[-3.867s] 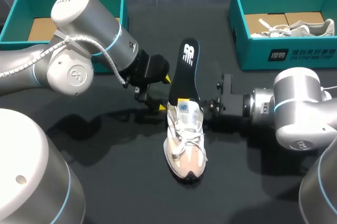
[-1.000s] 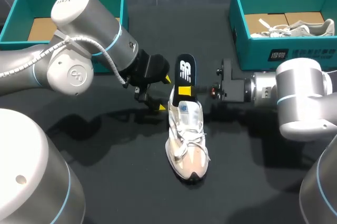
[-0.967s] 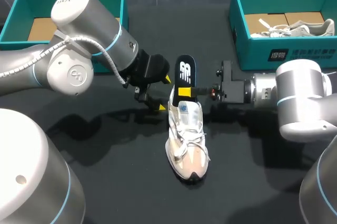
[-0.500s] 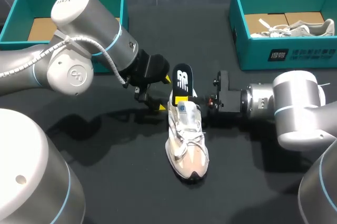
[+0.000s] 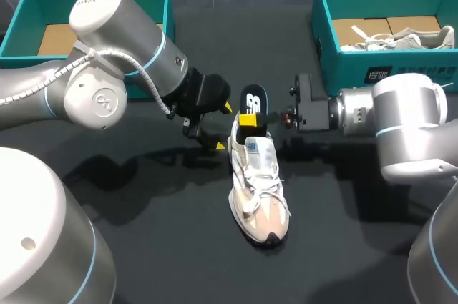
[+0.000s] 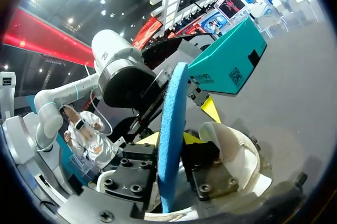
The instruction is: Take the shoe out of the shoebox, open the shoe tongue, remove and reinsert the insole, then place the shoe into the shoebox
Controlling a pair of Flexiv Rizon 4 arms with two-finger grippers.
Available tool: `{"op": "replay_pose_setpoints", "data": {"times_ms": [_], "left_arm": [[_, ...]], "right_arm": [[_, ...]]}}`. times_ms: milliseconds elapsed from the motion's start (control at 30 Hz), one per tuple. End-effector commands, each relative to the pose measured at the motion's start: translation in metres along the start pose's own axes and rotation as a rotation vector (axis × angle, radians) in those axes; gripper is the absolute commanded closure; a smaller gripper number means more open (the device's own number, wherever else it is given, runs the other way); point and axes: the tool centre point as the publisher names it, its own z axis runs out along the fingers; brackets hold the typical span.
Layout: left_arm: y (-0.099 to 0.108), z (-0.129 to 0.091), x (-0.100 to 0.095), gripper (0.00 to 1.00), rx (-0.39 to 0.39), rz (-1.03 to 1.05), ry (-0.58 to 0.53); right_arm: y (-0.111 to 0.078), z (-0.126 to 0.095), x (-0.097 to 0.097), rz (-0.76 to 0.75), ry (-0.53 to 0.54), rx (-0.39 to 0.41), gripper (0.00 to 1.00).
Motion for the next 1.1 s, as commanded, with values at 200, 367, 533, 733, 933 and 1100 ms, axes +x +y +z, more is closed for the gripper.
{"op": "replay_pose_setpoints", "data": {"times_ms": [200,367,533,733,933,1100], "left_arm": [[0.0,0.0,0.0,0.0,-0.002,0.001,-0.001],[0.0,0.0,0.0,0.0,-0.002,0.001,-0.001],[0.0,0.0,0.0,0.0,-0.002,0.001,-0.001],[0.0,0.0,0.0,0.0,-0.002,0.001,-0.001],[0.0,0.0,0.0,0.0,-0.002,0.001,-0.001],[0.0,0.0,0.0,0.0,-0.002,0.001,-0.001]], "right_arm": [[0.0,-0.009,0.001,0.008,-0.001,-0.002,1.0],[-0.009,-0.003,-0.005,0.046,0.027,0.006,1.0],[-0.027,0.006,-0.006,0.119,0.051,0.014,1.0],[-0.039,0.007,-0.002,0.189,0.043,0.021,1.0],[-0.024,0.004,0.008,0.127,0.008,0.042,0.73],[-0.014,0.003,0.011,0.1,-0.01,0.063,0.75]]}}
